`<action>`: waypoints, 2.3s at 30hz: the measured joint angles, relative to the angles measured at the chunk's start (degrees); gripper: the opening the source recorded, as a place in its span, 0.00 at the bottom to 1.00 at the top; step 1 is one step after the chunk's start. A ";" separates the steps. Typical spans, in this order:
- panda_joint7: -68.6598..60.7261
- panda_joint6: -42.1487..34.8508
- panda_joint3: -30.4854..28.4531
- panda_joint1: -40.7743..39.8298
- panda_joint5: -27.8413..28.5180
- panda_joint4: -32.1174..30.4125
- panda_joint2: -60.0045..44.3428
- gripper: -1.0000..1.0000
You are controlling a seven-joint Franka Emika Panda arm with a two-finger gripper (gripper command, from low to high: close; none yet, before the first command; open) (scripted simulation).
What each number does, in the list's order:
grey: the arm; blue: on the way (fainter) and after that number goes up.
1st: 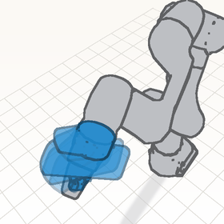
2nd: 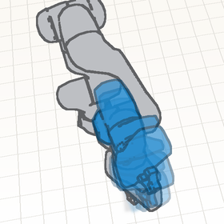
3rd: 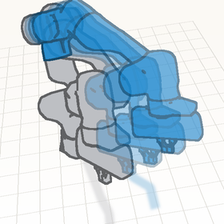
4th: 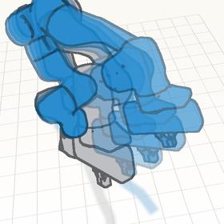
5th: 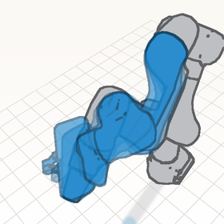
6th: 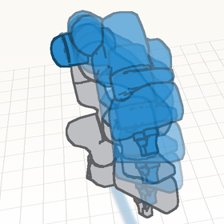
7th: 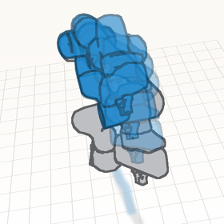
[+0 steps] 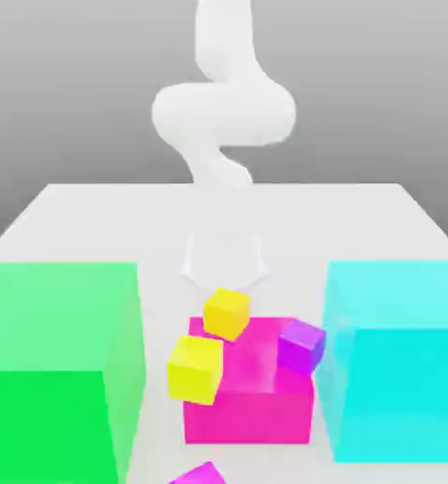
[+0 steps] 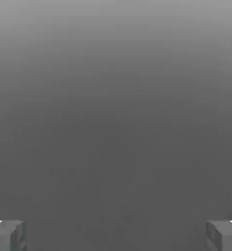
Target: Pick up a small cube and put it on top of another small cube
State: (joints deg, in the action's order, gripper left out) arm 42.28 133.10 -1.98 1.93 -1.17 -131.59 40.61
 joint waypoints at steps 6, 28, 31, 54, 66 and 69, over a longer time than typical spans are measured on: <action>-9.09 3.23 -4.47 4.19 -3.39 0.47 -12.81 0.50; -36.49 15.58 -8.06 6.52 -8.30 1.84 -57.35 0.50; -38.06 18.54 -7.91 6.13 -7.32 2.34 -63.13 0.50; -46.75 10.68 -4.25 8.39 -4.50 -6.31 -47.71 0.00; -60.21 1.72 -0.49 14.38 1.04 -20.25 -23.95 0.00; -61.57 5.29 -0.03 14.94 1.58 -22.80 -24.77 0.00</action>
State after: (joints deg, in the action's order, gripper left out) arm -19.29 138.40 -2.01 16.88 0.41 -154.39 15.84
